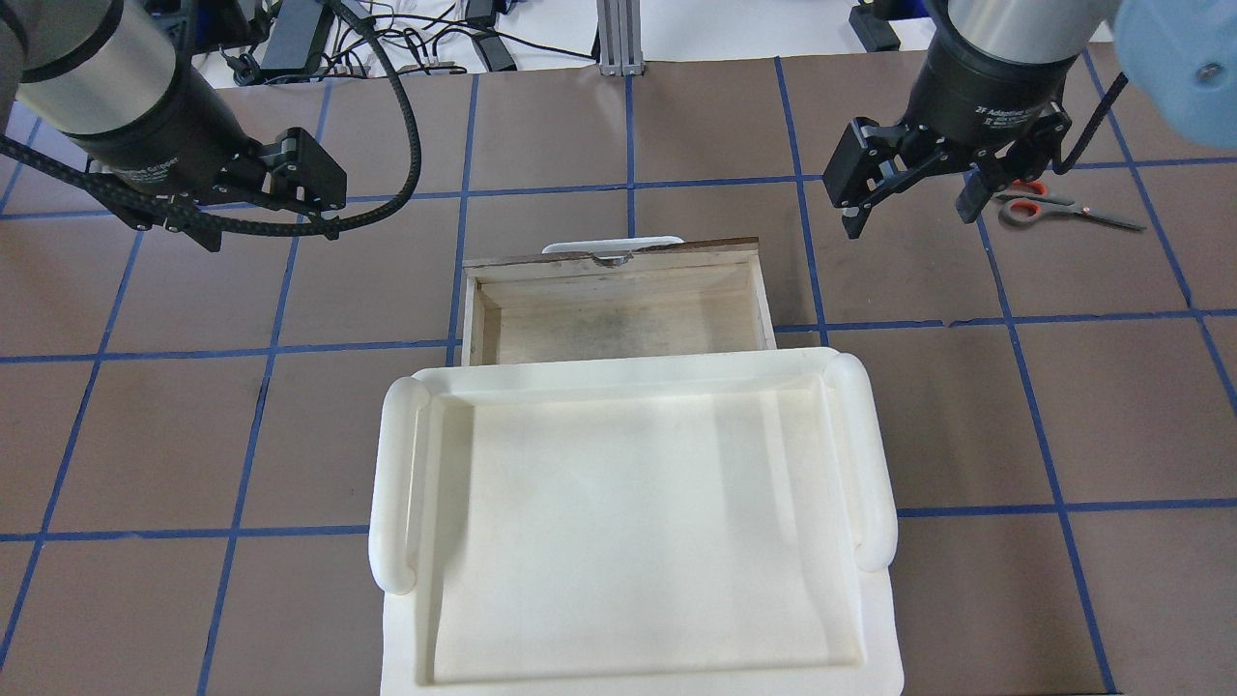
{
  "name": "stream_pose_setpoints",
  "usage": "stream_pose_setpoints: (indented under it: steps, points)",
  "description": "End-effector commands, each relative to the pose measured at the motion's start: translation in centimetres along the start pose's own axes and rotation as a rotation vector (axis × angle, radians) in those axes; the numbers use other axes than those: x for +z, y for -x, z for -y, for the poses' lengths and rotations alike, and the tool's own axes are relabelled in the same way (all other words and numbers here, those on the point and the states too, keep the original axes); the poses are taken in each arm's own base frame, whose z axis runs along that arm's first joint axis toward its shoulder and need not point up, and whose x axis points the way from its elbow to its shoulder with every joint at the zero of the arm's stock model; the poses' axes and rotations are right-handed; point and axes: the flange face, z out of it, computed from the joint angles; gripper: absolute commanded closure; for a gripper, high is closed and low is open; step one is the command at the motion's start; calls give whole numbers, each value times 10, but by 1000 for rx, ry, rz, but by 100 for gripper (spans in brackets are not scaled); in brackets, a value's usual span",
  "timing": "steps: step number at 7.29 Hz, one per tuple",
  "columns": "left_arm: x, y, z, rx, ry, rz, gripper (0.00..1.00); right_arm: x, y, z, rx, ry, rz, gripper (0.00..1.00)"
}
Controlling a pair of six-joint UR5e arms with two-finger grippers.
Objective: Put scissors in drawer and close it
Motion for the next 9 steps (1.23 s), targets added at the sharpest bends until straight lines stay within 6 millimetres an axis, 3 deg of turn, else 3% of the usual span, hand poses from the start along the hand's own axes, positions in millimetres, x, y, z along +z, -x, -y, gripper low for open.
stream_pose_setpoints:
  steps: [1,3,5,7,9]
  points:
    - [0,0,0,1,-1,0,0,-1,-2,5,-22,-27,-6,0]
    - [0,0,0,-1,1,0,0,-2,-8,13,-229,-59,-22,0]
    - [0,0,0,1,1,0,0,2,-57,24,-393,-53,-44,0]
    - [0,0,0,1,1,2,0,23,-114,48,-643,-45,-58,0]
    - [0,0,0,-1,1,0,0,38,-156,55,-668,-35,-40,0]
